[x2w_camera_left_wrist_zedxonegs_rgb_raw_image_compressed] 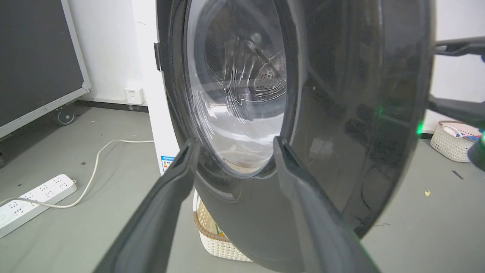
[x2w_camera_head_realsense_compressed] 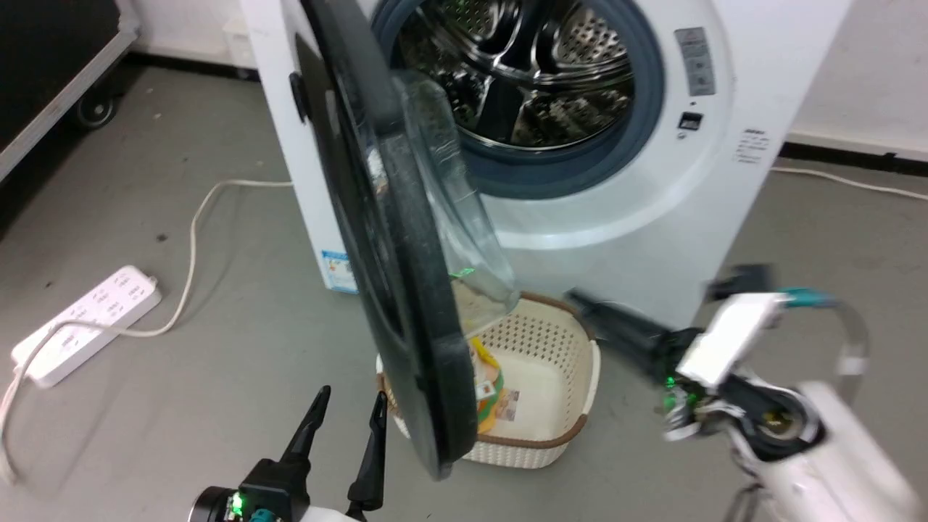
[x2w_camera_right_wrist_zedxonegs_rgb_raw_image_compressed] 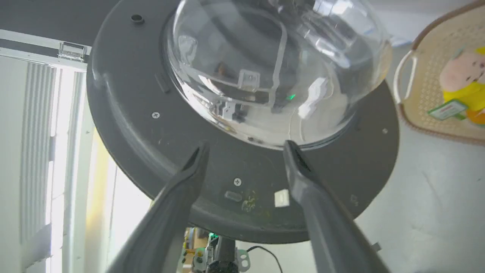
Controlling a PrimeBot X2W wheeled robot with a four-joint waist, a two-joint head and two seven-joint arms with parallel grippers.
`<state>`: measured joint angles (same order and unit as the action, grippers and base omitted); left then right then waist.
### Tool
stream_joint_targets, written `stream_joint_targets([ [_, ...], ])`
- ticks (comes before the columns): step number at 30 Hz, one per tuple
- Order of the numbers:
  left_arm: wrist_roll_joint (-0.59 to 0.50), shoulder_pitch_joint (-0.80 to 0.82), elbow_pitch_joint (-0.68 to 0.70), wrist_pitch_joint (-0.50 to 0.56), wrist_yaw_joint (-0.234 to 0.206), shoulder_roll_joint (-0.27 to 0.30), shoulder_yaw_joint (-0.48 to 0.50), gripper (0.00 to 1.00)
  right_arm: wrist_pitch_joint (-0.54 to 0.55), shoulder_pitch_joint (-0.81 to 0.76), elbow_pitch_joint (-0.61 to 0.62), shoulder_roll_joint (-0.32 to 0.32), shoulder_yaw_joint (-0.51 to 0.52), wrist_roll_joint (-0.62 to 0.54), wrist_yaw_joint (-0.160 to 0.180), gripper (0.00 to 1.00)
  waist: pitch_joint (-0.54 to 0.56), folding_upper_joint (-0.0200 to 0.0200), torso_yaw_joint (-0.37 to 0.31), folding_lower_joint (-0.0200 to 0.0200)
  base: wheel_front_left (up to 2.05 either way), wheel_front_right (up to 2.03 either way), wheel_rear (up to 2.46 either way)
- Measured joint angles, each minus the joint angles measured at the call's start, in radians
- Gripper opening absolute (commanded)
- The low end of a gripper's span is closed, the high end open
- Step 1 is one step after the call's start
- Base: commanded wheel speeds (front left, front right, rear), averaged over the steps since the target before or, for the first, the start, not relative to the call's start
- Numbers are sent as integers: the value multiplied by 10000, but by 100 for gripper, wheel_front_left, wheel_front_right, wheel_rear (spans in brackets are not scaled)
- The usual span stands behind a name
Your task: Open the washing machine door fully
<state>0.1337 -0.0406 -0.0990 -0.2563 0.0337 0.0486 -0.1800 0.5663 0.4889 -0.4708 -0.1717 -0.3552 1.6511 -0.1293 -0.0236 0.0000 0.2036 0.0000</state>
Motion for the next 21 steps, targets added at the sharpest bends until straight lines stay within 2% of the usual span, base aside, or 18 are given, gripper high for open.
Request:
stream_joint_targets([
  [5,19,-43,38,0,138,-2,376,100,-2968,-917,2290,-1168,232,-2704,-2,100,222,0,-348,0,0,0,0],
  [8,15,-192,44,0,226,2,656,100,-4909,-1538,3221,-2096,67,-5156,-4,100,327,0,-593,-1,0,0,0],
  [9,13,-225,46,0,240,8,732,100,-5607,-1781,3321,-2336,111,-5933,-4,100,358,0,-671,-1,0,0,0],
  [10,15,-236,58,0,339,13,905,100,-6757,-2284,3361,-2669,291,-7348,-4,100,416,0,-818,-1,0,0,0],
  [11,13,-238,65,0,412,17,966,100,-7267,-2571,3321,-2763,474,-8092,-4,100,447,0,-890,-1,0,0,0],
  [13,12,-298,111,0,479,17,1051,100,-7846,-3138,3279,-2685,1011,-9210,-4,100,514,0,-1025,-1,0,0,0],
  [16,0,-479,213,0,520,15,1246,100,-8134,-4010,3499,-2167,1908,-10717,-4,100,588,0,-1233,-1,0,0,0],
  [20,-31,-593,349,0,591,17,1365,100,-8197,-5014,4194,-1081,2861,-12395,-4,100,591,0,-1482,-1,0,0,0],
  [21,-84,-593,364,0,654,15,1375,100,-8234,-5404,4566,-617,3129,-13131,-4,100,548,0,-1546,-1,0,0,0],
])
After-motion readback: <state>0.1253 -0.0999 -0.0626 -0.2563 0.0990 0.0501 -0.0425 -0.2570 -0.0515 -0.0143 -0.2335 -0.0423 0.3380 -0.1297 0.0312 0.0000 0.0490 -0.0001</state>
